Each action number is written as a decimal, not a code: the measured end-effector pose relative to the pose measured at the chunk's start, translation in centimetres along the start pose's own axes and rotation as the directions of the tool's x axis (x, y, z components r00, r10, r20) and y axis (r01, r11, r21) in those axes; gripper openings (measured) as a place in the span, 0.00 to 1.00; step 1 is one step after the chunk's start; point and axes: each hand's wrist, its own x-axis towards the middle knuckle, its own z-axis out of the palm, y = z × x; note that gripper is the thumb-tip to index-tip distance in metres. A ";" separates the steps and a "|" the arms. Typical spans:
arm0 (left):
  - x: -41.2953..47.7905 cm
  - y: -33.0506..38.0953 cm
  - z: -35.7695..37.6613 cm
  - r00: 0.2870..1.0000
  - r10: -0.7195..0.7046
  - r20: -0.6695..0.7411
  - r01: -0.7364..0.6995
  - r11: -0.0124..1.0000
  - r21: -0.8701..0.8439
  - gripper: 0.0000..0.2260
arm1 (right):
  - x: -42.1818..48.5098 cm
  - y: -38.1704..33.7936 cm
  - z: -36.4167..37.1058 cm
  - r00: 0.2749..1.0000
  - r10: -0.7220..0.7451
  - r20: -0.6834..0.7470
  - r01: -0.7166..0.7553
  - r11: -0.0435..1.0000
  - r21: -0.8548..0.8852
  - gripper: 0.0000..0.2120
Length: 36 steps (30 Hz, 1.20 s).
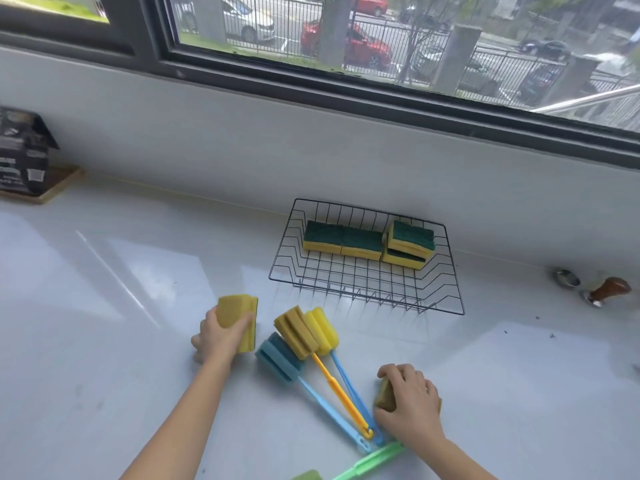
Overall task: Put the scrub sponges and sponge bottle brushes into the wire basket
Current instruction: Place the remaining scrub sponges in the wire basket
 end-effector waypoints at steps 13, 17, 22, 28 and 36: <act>-5.8 -5.2 -1.6 0.993 0.121 -0.004 -0.110 0.889 -0.445 0.27 | 1.0 -4.6 -3.2 0.969 0.140 -0.205 0.082 0.599 0.797 0.31; -6.6 -6.5 -1.9 0.983 0.181 -0.041 -0.185 0.941 -0.283 0.27 | -0.5 -3.2 -2.3 0.982 0.108 -0.156 0.054 0.631 0.774 0.34; -7.8 -6.7 -2.6 0.968 0.216 -0.125 -0.204 0.974 0.099 0.32 | -2.0 -0.4 -1.0 0.968 0.144 -0.203 0.038 0.721 0.692 0.29; -8.4 -7.1 -4.1 0.976 0.210 -0.064 -0.187 0.947 0.262 0.33 | -2.9 2.9 0.0 0.963 0.171 -0.207 -0.037 0.849 0.528 0.27; -8.8 -8.4 -6.3 0.984 0.175 0.035 -0.173 0.892 0.418 0.43 | -2.9 3.2 0.0 0.970 0.121 -0.209 -0.037 0.930 0.366 0.28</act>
